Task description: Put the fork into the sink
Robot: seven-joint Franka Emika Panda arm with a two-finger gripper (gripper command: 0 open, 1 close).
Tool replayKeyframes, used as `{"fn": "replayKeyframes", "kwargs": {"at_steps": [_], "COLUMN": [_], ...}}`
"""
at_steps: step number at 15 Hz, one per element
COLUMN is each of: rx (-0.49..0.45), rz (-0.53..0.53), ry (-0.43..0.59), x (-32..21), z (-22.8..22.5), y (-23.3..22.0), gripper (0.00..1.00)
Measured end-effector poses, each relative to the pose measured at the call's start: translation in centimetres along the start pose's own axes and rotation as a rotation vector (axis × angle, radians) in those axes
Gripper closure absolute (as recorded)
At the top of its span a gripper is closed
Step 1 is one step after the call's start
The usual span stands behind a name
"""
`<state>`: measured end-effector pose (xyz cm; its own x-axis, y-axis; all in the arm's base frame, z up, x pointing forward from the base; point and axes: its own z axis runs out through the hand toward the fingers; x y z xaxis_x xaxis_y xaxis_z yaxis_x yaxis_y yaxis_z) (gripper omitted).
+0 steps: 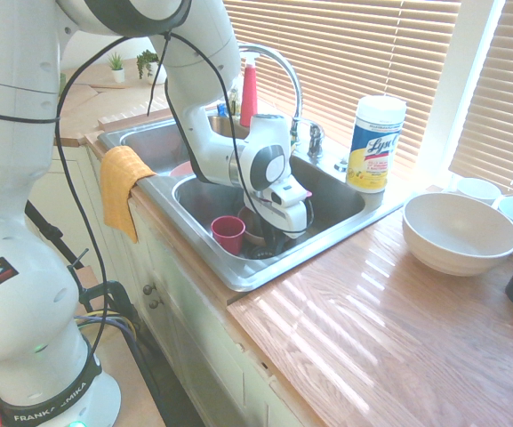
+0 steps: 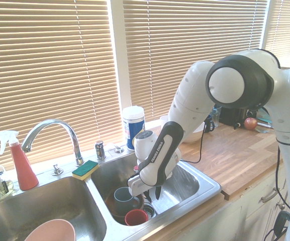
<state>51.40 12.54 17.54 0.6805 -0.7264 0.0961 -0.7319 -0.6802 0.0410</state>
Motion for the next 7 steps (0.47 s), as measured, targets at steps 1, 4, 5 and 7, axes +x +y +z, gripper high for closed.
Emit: {"fn": "replayKeyframes", "kwargs": {"at_steps": [1, 4, 5, 7], "rx": [0.003, 0.051, 0.072, 0.114], "rz": [0.002, 0.008, 0.011, 0.012], "ry": [0.002, 0.027, 0.042, 0.077], "x": [0.1, 1.0, 1.4, 2.0], "z": [-0.1, -2.9, -5.1, -10.7], "y": [-0.1, -1.1, -1.4, -1.5], "gripper": [0.00, 0.00, 0.00, 0.00]}}
